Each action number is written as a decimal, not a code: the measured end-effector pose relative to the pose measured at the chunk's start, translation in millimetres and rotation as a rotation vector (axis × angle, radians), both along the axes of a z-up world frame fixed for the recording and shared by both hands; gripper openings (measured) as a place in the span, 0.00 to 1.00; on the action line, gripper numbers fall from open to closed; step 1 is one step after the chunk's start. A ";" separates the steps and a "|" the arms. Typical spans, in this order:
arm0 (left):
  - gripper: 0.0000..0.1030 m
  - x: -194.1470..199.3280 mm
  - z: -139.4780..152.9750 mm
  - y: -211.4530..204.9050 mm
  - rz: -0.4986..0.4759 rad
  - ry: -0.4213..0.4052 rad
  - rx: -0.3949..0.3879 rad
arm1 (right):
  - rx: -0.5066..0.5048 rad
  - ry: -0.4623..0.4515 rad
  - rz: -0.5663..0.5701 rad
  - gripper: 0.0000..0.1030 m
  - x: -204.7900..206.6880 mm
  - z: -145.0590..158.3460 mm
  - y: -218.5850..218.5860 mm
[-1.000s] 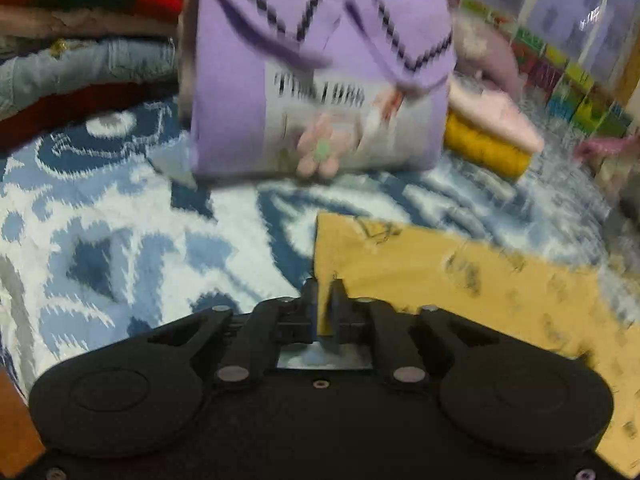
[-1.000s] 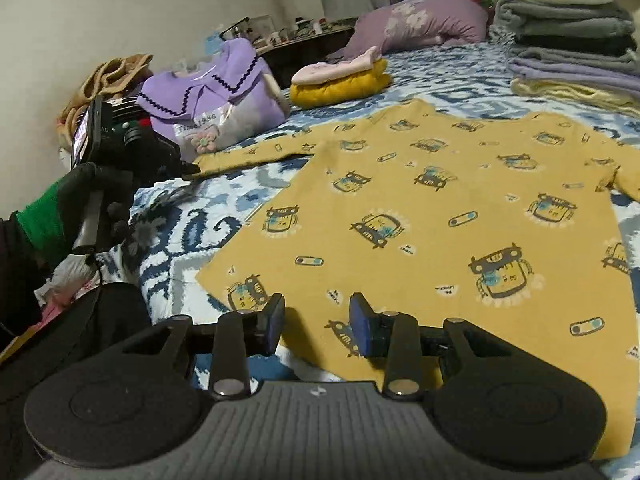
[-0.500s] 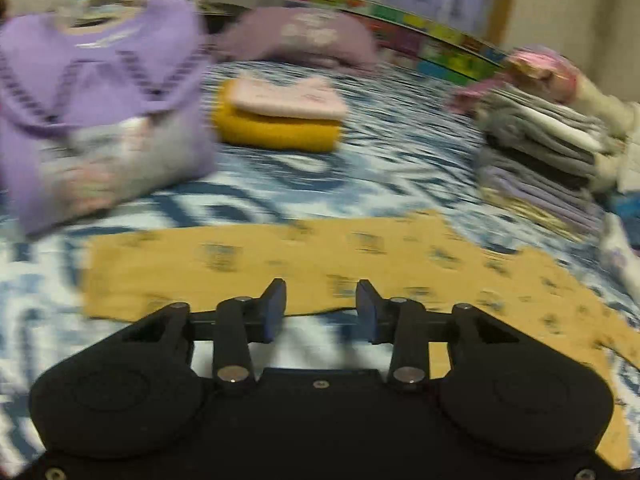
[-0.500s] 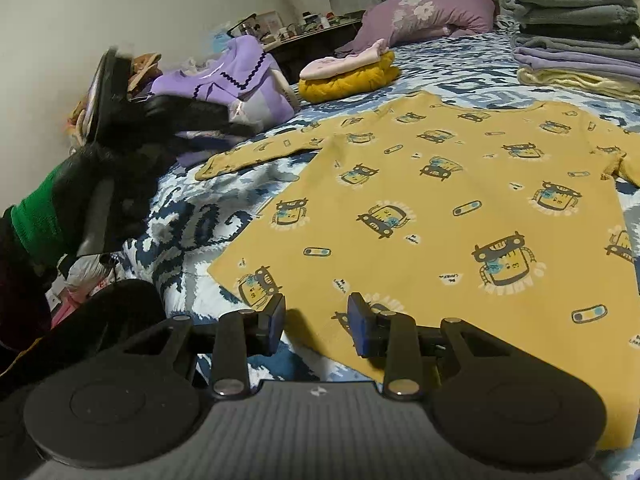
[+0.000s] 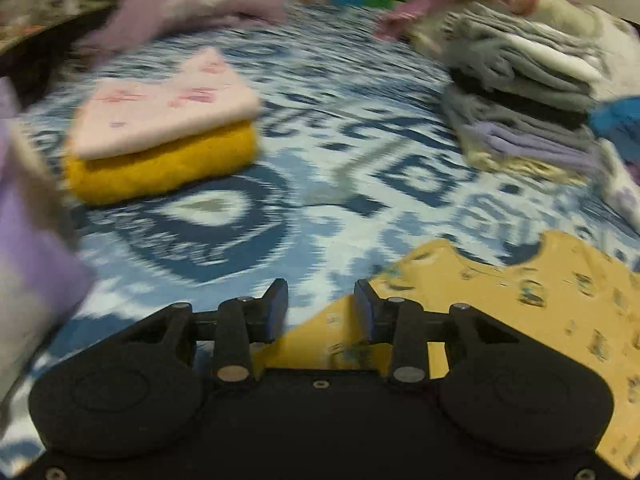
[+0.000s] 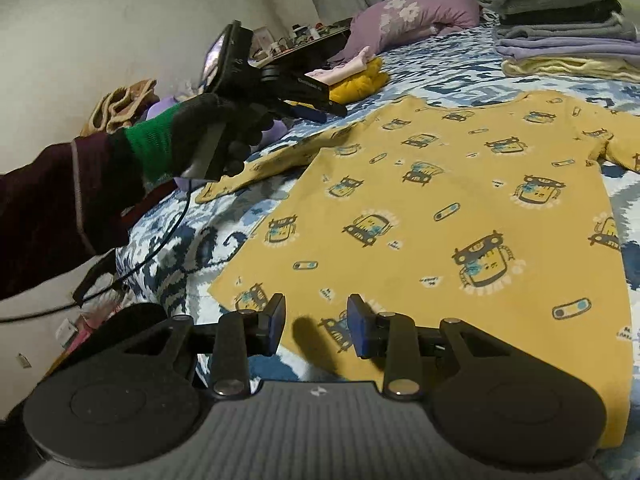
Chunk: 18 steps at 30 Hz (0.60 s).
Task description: Fold clothes
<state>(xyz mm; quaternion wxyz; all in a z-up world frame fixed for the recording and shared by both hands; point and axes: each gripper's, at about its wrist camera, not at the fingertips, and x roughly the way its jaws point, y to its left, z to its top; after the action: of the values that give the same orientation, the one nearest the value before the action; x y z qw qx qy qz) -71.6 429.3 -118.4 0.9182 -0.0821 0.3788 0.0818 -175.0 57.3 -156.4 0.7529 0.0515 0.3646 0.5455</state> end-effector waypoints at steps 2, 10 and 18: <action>0.34 8.2 -6.6 -0.7 -0.055 0.028 -0.007 | 0.006 0.016 0.000 0.34 4.3 -2.0 0.7; 0.01 7.2 -18.1 2.0 -0.041 -0.016 0.007 | 0.029 0.064 -0.004 0.31 15.0 -10.2 -0.2; 0.36 4.0 -8.2 -8.2 0.027 -0.017 0.116 | 0.030 0.070 -0.005 0.31 15.9 -11.0 0.1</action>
<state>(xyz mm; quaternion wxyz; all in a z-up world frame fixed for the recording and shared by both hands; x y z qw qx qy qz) -67.6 421.1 -126.6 0.9234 -0.0344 0.3646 0.1152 -159.0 57.4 -167.4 0.7401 0.0827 0.3826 0.5468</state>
